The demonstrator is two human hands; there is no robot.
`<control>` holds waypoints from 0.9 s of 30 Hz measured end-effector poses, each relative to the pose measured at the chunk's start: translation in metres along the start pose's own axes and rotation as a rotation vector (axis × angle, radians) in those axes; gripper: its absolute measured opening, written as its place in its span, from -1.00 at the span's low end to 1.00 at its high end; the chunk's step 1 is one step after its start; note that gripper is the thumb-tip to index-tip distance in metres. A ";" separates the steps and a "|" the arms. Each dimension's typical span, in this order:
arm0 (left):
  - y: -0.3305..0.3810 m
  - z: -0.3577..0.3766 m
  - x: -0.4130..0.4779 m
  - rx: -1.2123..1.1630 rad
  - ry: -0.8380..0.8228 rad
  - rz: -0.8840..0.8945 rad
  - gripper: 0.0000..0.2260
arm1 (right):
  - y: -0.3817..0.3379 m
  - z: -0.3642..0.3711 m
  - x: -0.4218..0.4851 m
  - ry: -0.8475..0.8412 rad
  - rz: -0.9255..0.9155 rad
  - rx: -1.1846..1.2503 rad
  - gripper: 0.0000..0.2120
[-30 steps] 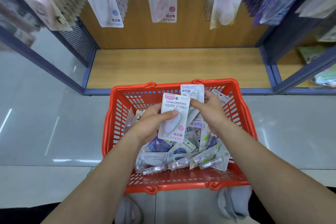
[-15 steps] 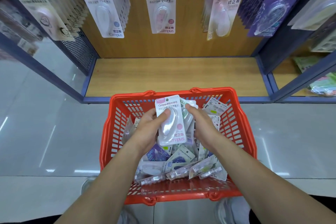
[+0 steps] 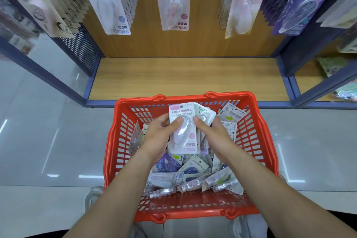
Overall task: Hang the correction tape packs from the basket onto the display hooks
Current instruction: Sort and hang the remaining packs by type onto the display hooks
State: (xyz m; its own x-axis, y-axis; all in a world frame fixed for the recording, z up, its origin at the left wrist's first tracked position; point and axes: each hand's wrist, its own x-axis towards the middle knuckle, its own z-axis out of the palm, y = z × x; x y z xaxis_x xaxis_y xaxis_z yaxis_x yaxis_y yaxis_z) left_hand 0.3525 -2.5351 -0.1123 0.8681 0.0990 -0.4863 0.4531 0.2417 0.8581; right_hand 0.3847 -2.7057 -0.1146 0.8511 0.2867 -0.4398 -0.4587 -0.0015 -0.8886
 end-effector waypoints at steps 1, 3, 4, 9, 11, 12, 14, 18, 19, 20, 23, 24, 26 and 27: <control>0.000 0.000 0.000 -0.016 0.017 -0.008 -0.79 | 0.002 -0.001 0.002 0.010 -0.009 -0.011 -0.79; 0.002 -0.001 0.000 -0.040 0.045 -0.029 -0.79 | 0.004 -0.005 0.004 0.053 -0.013 -0.008 -0.81; 0.002 -0.002 0.000 -0.050 0.056 -0.040 -0.79 | 0.006 -0.007 0.006 0.076 -0.014 0.005 -0.81; 0.002 -0.008 0.003 -0.004 0.066 -0.101 -0.78 | 0.012 -0.014 0.011 0.145 0.011 -0.002 -0.73; 0.001 -0.009 0.003 0.012 0.055 -0.100 -0.79 | 0.012 -0.014 0.011 0.159 0.016 0.002 -0.74; 0.002 -0.010 0.003 0.020 0.052 -0.098 -0.81 | 0.010 -0.014 0.010 0.161 0.013 0.003 -0.76; 0.001 -0.008 0.003 0.047 0.034 -0.092 -0.82 | 0.009 -0.012 0.009 0.148 0.009 0.002 -0.79; -0.001 0.003 0.002 0.047 0.034 -0.062 -0.83 | 0.006 -0.006 0.006 0.082 -0.019 -0.026 -0.85; -0.001 0.004 0.002 0.031 0.058 -0.055 -0.82 | 0.006 -0.005 0.007 0.094 -0.028 -0.041 -0.86; 0.000 0.003 0.003 -0.002 0.090 -0.052 -0.82 | 0.005 -0.004 0.006 0.125 -0.034 -0.048 -0.88; 0.008 -0.007 0.009 -0.086 0.169 -0.063 -0.73 | 0.004 -0.010 0.009 0.249 -0.031 -0.055 -0.92; 0.011 -0.012 0.010 -0.083 0.194 -0.053 -0.68 | 0.005 -0.014 0.011 0.277 -0.027 -0.063 -0.89; 0.014 -0.018 0.011 -0.094 0.226 -0.023 -0.57 | 0.006 -0.020 0.013 0.312 -0.019 -0.077 -0.84; 0.015 -0.020 0.010 -0.112 0.227 -0.015 -0.53 | 0.006 -0.023 0.013 0.331 -0.015 -0.075 -0.82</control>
State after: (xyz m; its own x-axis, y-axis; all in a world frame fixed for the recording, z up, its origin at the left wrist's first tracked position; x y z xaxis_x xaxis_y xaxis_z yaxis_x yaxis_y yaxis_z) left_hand 0.3643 -2.5112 -0.1075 0.7879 0.3063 -0.5343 0.4292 0.3492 0.8330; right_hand 0.3990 -2.7236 -0.1287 0.8999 -0.0394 -0.4343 -0.4361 -0.0740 -0.8969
